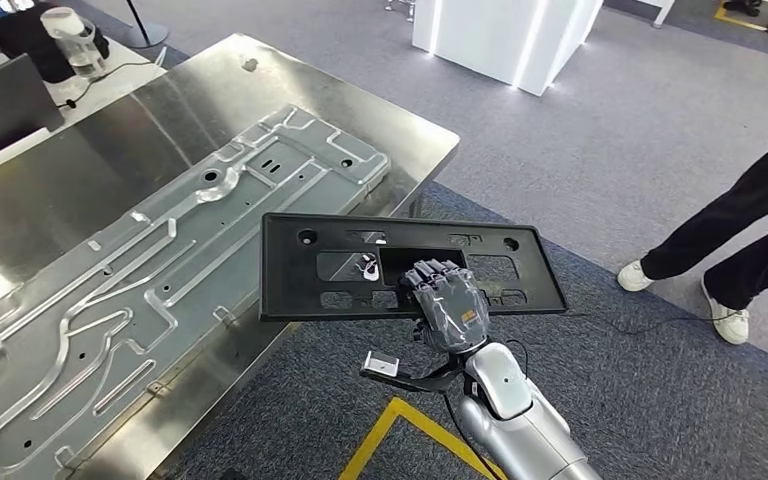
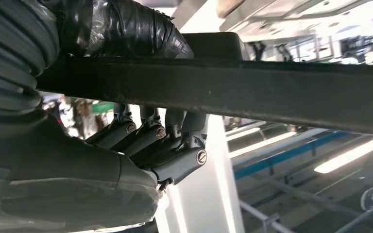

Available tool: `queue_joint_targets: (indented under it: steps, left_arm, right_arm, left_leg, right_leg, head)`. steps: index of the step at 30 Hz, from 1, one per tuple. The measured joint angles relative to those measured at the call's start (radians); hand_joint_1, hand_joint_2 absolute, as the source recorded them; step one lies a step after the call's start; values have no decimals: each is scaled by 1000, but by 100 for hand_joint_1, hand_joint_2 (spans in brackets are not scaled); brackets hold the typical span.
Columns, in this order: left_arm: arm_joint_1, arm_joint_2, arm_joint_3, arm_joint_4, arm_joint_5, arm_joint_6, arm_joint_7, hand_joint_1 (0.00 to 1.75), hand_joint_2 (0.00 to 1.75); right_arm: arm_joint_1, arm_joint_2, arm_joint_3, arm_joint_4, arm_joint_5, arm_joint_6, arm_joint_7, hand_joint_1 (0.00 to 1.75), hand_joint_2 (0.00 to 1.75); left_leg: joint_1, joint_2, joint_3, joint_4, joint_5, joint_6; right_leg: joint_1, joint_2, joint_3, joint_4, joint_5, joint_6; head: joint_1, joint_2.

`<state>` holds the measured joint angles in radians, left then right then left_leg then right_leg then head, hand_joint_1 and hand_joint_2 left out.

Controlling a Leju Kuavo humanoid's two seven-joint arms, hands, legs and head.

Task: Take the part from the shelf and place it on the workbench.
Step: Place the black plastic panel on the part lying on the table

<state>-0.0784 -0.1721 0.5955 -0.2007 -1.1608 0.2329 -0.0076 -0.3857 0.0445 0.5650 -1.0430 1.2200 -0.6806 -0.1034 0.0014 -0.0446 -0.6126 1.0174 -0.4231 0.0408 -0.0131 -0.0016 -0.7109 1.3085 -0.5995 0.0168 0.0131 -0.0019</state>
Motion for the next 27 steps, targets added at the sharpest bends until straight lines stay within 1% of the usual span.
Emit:
queue_joint_targets:
  steps: [1, 2, 3, 4, 5, 6, 7, 8, 9, 10, 11, 12, 13, 14, 15, 16, 17, 18, 19, 20, 21, 22, 23, 24, 25, 26, 27]
  left_arm:
    - [1, 0, 0, 0, 0, 0, 1, 0, 175]
    - [1, 0, 1, 0, 0, 0, 1, 0, 175]
    - [1, 0, 1, 0, 0, 0, 1, 0, 175]
    - [0, -1, 1, 0, 0, -1, 1, 0, 175]
    - [-1, -1, 1, 0, 0, -1, 1, 0, 175]
    - [0, -1, 1, 0, 0, -2, 1, 0, 175]
    - [0, -1, 1, 0, 0, -2, 1, 0, 175]
    - [2, -1, 2, 0, 0, -2, 1, 0, 175]
    - [3, 0, 2, 0, 0, -2, 1, 0, 175]
    - [3, 0, 2, 0, 0, -2, 1, 0, 175]
    - [1, 0, 2, 0, 0, -2, 1, 0, 175]
    - [0, 0, 2, 0, 0, -2, 1, 0, 175]
    - [-2, 0, 2, 0, 0, -2, 1, 0, 175]
    - [-2, 0, 2, 0, 0, -2, 1, 0, 175]
    - [-2, 0, 2, 0, 0, -2, 1, 0, 175]
    - [-1, 0, 2, 0, 0, -2, 2, 0, 175]
    - [0, 0, 2, 0, 0, -2, 2, 0, 175]
    - [0, 0, 2, 0, 0, -2, 2, 0, 175]
    - [-1, 1, 2, 0, 0, -2, 2, 0, 175]
    - [-2, 1, 2, 0, 0, -2, 3, 0, 175]
    - [-3, 1, 2, 0, 0, -2, 3, 0, 175]
    - [-4, 1, 2, 0, 0, -2, 3, 0, 175]
    - [-3, 1, 2, 0, 0, -2, 3, 0, 175]
    - [-2, 1, 2, 0, 0, -2, 3, 0, 175]
    - [-2, 2, 2, 0, 0, -2, 4, 0, 175]
    - [-3, 2, 2, 0, -1, -2, 4, 0, 175]
    - [-4, 2, 2, 0, -1, -2, 4, 0, 175]
  right_arm:
    - [0, -1, 0, 0, 0, 0, 0, 166, 175]
    - [0, -1, 0, 0, 0, 0, 0, 166, 175]
    - [-1, -1, 1, 1, 0, 0, 0, 166, 175]
    - [-2, -1, 1, 1, 0, 0, 0, 166, 175]
    - [-3, -1, 1, 1, 0, 0, 0, 166, 175]
    - [-3, -1, 1, 1, 0, 0, -1, 166, 175]
    - [-3, -1, 2, 1, 0, 0, -2, 166, 175]
    - [-4, 0, 2, 1, 0, 0, -2, 166, 175]
    - [-5, 2, 2, 1, 0, 0, -3, 166, 175]
    - [-6, 3, 2, 1, 0, 0, -3, 166, 175]
    - [-7, 4, 2, 1, 0, 0, -3, 166, 175]
    - [-7, 4, 2, 1, -1, 0, -4, 166, 175]
    - [-6, 4, 2, 2, -1, 0, -4, 166, 175]
    - [-5, 4, 2, 2, -1, 0, -4, 166, 175]
    - [-4, 4, 2, 2, -1, 0, -5, 166, 175]
    - [-4, 4, 2, 2, -1, 0, -5, 166, 175]
    - [-4, 4, 2, 2, 0, 0, -6, 166, 175]
    - [-4, 4, 2, 2, 0, 0, -7, 166, 175]
    - [-5, 4, 2, 2, 0, 0, -7, 166, 175]
    - [-6, 4, 2, 2, 0, 0, -8, 166, 175]
    - [-6, 4, 2, 2, 0, 0, -9, 166, 175]
    - [-7, 5, 2, 2, 0, 0, -9, 166, 175]
    - [-7, 5, 2, 2, 0, 0, -10, 166, 175]
    - [-8, 6, 2, 1, 0, 0, -10, 166, 175]
    - [-9, 7, 2, 0, 0, 0, -11, 166, 175]
    - [-10, 7, 2, 0, 0, 0, -11, 166, 175]
    - [-11, 7, 2, 0, 0, 0, -11, 166, 175]
  left_leg:
    - [0, -14, 1, 2, -1, -1]
    - [0, -27, 2, 4, -3, -2]
    - [0, -38, 2, 6, -5, -5]
    - [0, -49, 1, 9, -6, -8]
    - [1, -59, -1, 11, -7, -13]
    - [2, -67, -4, 12, -6, -18]
    - [4, -76, -6, 11, -5, -24]
    - [6, -81, -8, 10, -6, -29]
    - [4, -71, -11, 17, -11, -34]
    - [2, -50, -21, 38, -25, -39]
    - [1, -22, -39, 78, -48, -42]
    - [1, 6, -66, 136, -76, -45]
    - [4, 23, -99, 201, -104, -49]
    - [7, 31, -127, 254, -121, -52]
    - [11, 35, -142, 279, -121, -56]
    - [13, 39, -138, 266, -103, -59]
    - [16, 46, -113, 215, -69, -60]
    - [16, 62, -77, 143, -36, -61]
    - [14, 80, -44, 78, -12, -58]
    - [10, 93, -21, 33, 0, -53]
    - [6, 99, -12, 12, 1, -47]
    - [2, 94, -11, 11, -1, -39]
    - [2, 82, -11, 9, -1, -32]
    - [3, 72, -7, 5, 0, -26]
    - [4, 63, -4, 0, 2, -19]
    - [7, 54, 0, -4, 5, -13]
    - [8, 45, 1, -7, 6, -8]
  right_leg:
    - [0, 3, 6, -28, 31, -2]
    - [0, 11, 29, -89, 73, -6]
    - [-1, 30, 56, -155, 107, -9]
    - [-1, 47, 79, -210, 129, -12]
    - [0, 61, 95, -246, 139, -13]
    - [1, 67, 100, -258, 137, -15]
    - [2, 60, 102, -262, 137, -16]
    - [1, 50, 105, -266, 139, -21]
    - [-2, 40, 109, -272, 141, -27]
    - [-4, 29, 114, -278, 142, -34]
    - [-6, 17, 119, -283, 144, -40]
    - [-3, 5, 122, -285, 142, -44]
    - [-1, -8, 124, -285, 141, -46]
    - [0, -20, 124, -285, 139, -46]
    - [0, -33, 126, -284, 137, -46]
    - [-1, -44, 128, -284, 134, -44]
    - [-1, -55, 131, -283, 130, -41]
    - [-1, -65, 135, -281, 126, -37]
    - [1, -75, 139, -279, 121, -32]
    - [3, -84, 142, -278, 118, -27]
    - [5, -91, 144, -278, 115, -22]
    - [7, -99, 146, -279, 113, -17]
    - [7, -107, 150, -281, 112, -11]
    - [5, -106, 153, -278, 107, -5]
    - [2, -91, 150, -264, 95, 1]
    - [-1, -68, 137, -232, 74, 4]
    - [-3, -40, 111, -179, 46, 6]
  head:
    - [0, 0]
    - [0, 0]
    - [0, 0]
    - [0, 0]
    - [0, 0]
    - [0, 0]
    - [0, 0]
    - [0, 0]
    - [0, 0]
    - [-3, 0]
    - [-5, 0]
    - [-7, 0]
    - [-8, 0]
    - [-8, 0]
    - [-8, 0]
    - [-8, 0]
    - [-8, 0]
    - [-8, 0]
    - [-8, 0]
    - [-8, 0]
    - [-7, 0]
    - [-7, 0]
    - [-6, 0]
    - [-6, 0]
    - [-6, 0]
    - [-6, 0]
    - [-5, 0]
